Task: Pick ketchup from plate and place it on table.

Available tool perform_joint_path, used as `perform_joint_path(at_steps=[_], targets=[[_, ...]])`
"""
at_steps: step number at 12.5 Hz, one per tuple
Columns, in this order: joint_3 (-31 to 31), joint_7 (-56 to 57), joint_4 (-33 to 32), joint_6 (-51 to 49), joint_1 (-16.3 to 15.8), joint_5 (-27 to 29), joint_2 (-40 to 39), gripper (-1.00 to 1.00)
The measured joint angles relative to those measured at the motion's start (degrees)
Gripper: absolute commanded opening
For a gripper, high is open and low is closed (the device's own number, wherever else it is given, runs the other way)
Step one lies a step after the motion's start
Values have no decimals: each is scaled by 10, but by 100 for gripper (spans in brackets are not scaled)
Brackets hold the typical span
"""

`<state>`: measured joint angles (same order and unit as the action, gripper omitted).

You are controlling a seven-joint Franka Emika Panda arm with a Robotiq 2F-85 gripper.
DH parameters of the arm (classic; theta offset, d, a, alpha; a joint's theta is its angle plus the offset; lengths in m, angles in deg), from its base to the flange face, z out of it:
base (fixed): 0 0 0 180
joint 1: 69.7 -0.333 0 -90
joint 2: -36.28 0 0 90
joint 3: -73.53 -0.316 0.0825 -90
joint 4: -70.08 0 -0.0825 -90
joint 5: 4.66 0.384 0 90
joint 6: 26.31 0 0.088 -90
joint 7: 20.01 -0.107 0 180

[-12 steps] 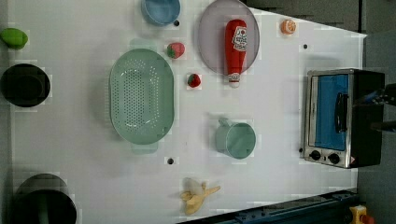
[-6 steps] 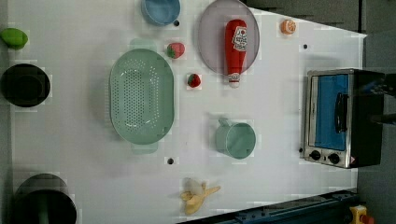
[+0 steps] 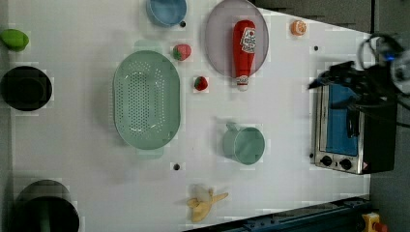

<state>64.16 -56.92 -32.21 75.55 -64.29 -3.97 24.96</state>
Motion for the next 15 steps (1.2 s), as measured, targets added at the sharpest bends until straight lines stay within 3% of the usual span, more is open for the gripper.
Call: perform_joint_path(at_steps=[6,12,15], targets=[[-4,159,-3,148,-8,1,-110,100],[-8,200,3,293,-16,-7,-206,100],[-9,221,36,341,-22,-58,-276,100]])
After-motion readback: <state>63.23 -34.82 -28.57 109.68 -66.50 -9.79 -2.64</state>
